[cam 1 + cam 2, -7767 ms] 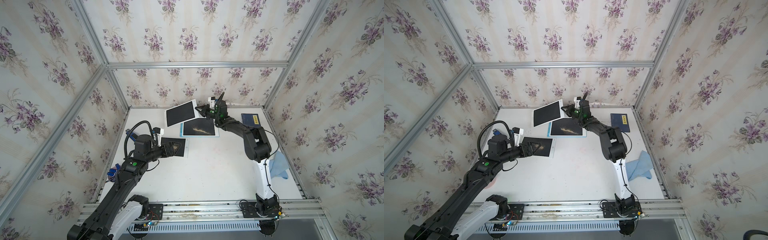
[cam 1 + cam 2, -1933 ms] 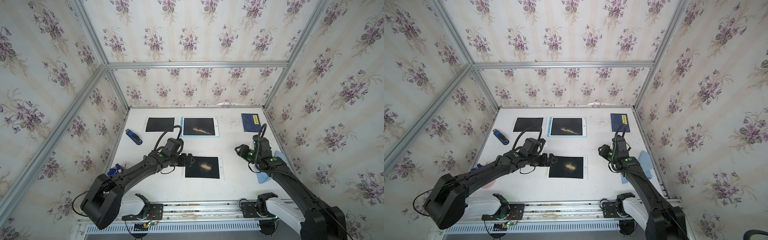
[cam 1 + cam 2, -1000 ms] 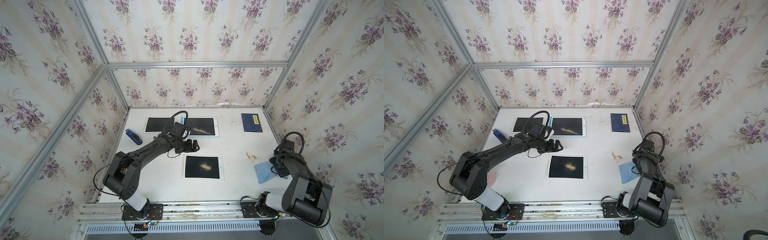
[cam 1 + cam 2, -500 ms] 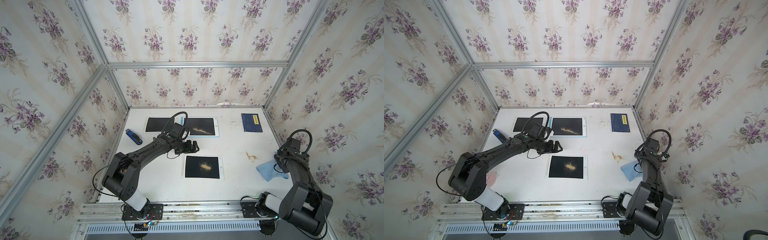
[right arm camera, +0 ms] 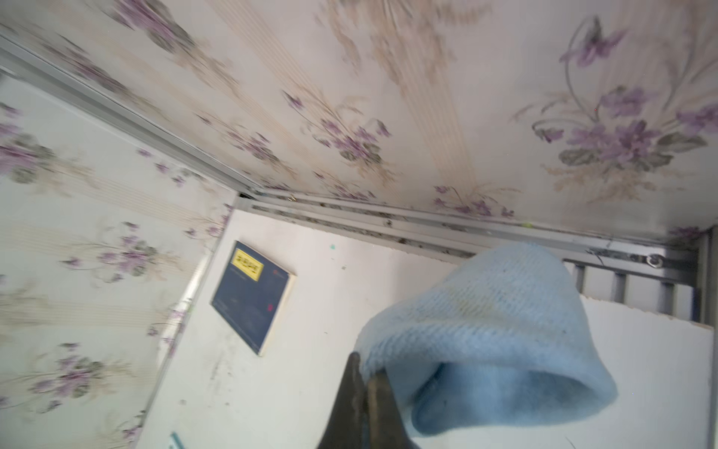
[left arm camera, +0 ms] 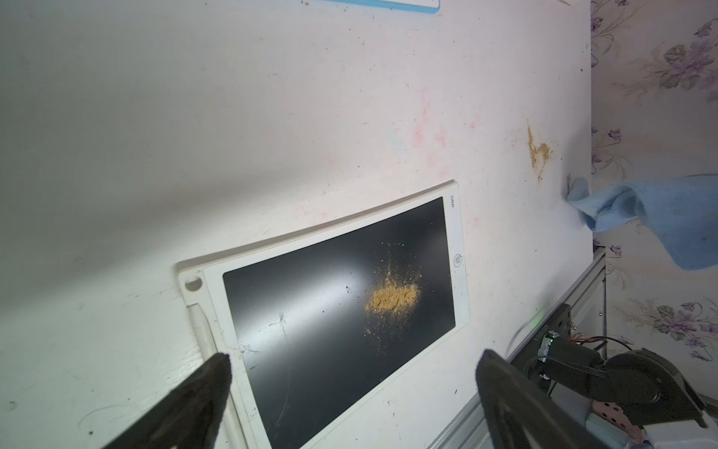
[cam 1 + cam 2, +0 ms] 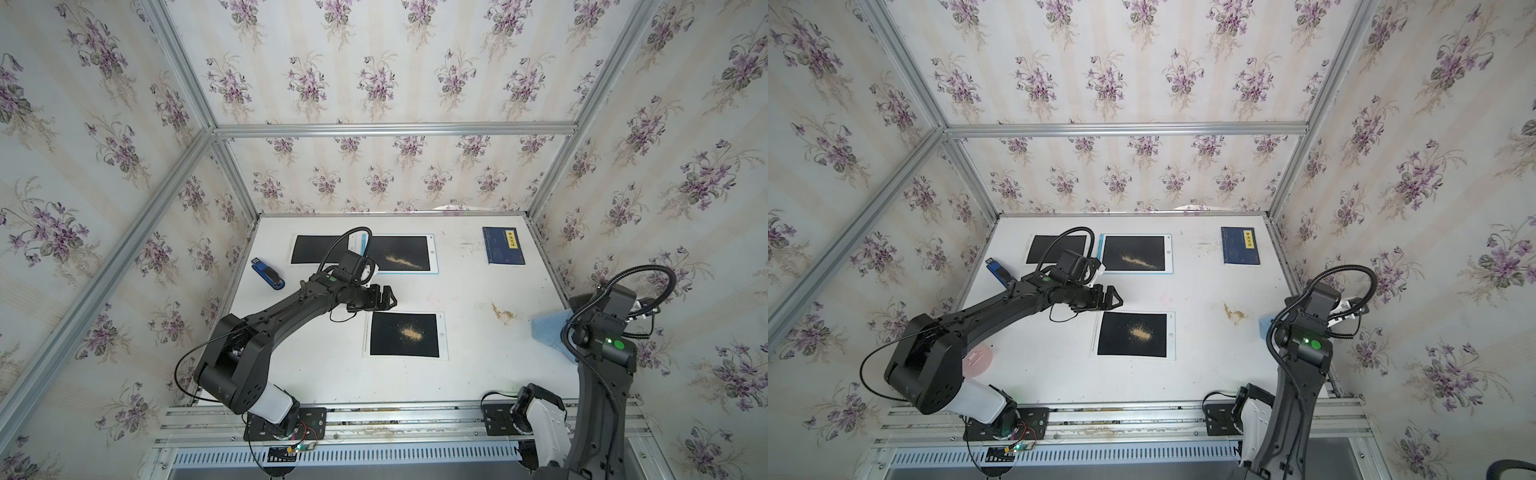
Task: Wipe the drawing tablet
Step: Pick up the cleaning item at the center of the board.
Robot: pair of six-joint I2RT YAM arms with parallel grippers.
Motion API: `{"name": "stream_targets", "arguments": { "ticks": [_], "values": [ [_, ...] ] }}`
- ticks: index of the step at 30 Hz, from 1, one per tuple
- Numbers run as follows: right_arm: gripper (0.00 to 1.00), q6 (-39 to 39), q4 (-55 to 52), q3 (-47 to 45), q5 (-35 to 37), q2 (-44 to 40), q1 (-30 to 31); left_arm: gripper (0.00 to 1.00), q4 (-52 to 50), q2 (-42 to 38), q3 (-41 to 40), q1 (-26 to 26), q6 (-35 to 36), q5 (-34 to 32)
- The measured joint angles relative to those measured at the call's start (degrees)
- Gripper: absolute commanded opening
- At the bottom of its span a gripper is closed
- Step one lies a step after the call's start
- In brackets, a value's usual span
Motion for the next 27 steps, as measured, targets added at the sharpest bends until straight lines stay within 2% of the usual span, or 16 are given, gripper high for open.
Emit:
{"name": "stream_targets", "arguments": {
  "ticks": [3,12,19,27],
  "values": [
    [0.0,-0.5,1.3,3.9,-1.2,-0.8,1.6,1.0,1.0,-1.3,-1.1,0.1,0.0,0.4],
    [0.0,-2.1,1.4,5.7,-16.2,-6.8,3.4,1.0,1.6,-5.9,-1.7,1.5,0.6,0.5],
    [0.0,-5.5,1.6,7.1,-24.5,-13.0,10.6,1.0,1.4,-10.2,-1.7,2.8,0.9,0.1],
    [0.0,-4.1,10.8,2.4,-42.3,-14.3,11.7,1.0,0.7,-13.1,-2.8,4.0,1.2,-0.8]
  ]
}}
